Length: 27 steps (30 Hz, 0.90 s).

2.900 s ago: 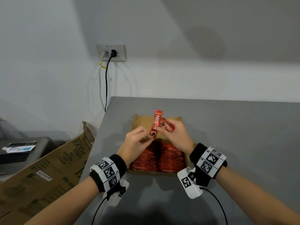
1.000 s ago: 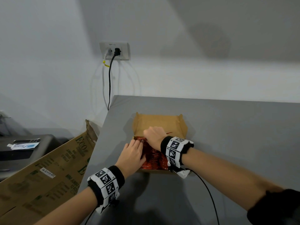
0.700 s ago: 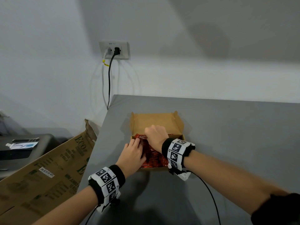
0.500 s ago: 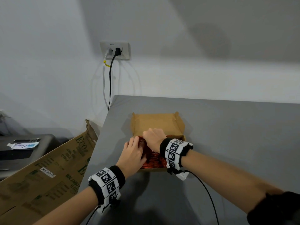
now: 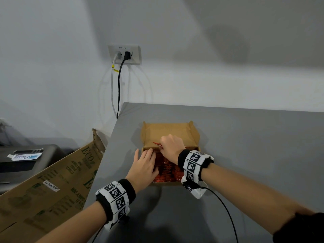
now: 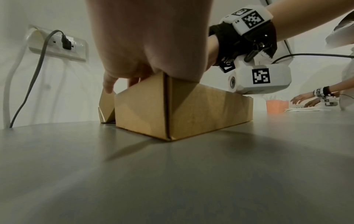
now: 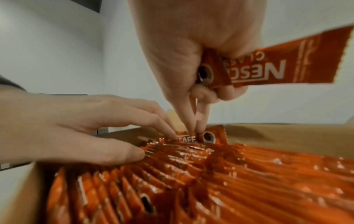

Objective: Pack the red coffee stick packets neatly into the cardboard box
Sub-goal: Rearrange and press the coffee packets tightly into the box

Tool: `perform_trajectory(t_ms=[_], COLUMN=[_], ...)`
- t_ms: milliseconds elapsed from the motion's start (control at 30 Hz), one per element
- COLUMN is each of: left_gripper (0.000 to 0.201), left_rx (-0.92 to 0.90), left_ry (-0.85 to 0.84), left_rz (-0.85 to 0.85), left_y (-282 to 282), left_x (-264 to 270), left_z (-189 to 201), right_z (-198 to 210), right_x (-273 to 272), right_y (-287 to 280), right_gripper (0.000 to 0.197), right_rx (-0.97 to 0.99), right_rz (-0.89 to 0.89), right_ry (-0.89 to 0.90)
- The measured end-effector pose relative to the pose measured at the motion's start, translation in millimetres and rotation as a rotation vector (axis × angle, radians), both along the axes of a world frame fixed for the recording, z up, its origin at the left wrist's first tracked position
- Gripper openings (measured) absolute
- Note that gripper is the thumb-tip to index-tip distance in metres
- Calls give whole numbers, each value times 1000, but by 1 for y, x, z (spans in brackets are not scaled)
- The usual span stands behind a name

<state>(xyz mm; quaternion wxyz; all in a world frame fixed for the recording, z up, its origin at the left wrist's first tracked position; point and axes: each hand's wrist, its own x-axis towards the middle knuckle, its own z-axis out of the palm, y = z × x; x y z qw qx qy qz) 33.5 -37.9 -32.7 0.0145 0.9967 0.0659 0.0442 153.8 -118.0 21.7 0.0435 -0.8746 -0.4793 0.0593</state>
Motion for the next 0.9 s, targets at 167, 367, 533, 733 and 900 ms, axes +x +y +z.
perform_trajectory(t_ms=[167,367,533,733,900], left_gripper=[58,58,49,23,15], left_rx=[17,20,-473,-666,-627], left_ry=[6,77,-273,-410,-401], left_rz=[22,34,65,-141,-17], left_y=[1,6,14,-1,14], left_x=[1,-1,11,30,37], left_z=[0,3,28,59,59], right_z=[0,11,15,13,20], right_x=[2,10,26,24,35], right_y=[-2,-9,-34,-37,-49], right_gripper=[13,10,46,59,55], right_rx=[-60,124,152,131,204], right_rz=[-2,-51,-105,-11,6], right_ry=[36,297,553,576,558])
